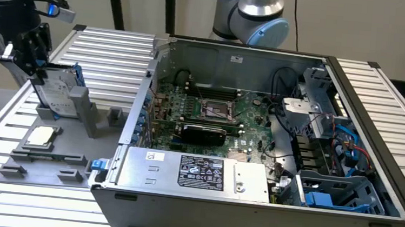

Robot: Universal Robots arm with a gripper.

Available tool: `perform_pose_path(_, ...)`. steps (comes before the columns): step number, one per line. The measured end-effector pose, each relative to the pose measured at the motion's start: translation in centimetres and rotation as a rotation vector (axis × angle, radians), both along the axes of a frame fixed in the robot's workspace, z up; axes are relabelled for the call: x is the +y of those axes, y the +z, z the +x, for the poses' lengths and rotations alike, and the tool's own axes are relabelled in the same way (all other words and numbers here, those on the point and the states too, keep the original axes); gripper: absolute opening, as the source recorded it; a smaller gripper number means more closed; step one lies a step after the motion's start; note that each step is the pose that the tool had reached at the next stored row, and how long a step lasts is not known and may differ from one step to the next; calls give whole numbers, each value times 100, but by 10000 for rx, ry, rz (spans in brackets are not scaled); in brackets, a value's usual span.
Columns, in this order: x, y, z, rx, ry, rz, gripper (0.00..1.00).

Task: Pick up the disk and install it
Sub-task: 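Pick up the disk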

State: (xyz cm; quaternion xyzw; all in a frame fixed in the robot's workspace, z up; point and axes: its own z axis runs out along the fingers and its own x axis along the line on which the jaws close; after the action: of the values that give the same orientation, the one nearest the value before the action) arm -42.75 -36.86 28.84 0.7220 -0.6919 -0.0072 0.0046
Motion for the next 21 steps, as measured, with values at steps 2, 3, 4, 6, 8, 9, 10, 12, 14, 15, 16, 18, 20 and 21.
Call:
perform_pose_path(2, 0, -1, 1, 1, 0, -1, 100)
perform_pose_path(3, -1, -1, 1, 2, 0, -1, 100)
perform_pose_path(4, -2, -3, 1, 2, 0, -1, 100)
perform_pose_path(6, -3, -10, 1, 0, 1, 0, 100)
perform_pose_path(8, -4, -16, 1, 2, 0, -1, 100)
perform_pose_path(9, -4, -19, 1, 2, 1, -1, 100)
perform_pose_path(10, -4, -20, 1, 2, 1, -2, 100)
perform_pose_path(12, -5, -20, 1, 2, 1, -3, 0)
perform_pose_path(14, -5, -21, 1, 1, 1, -4, 0)
perform_pose_path(15, -6, -22, 1, 0, 1, -1, 0)
perform_pose_path(16, -10, -22, 1, 0, 1, -1, 0)
perform_pose_path(18, -24, -21, 1, 0, 1, -1, 0)
perform_pose_path(20, -48, -22, 1, 0, 0, -1, 0)
perform_pose_path(21, -62, -22, 1, 0, 1, -2, 0)
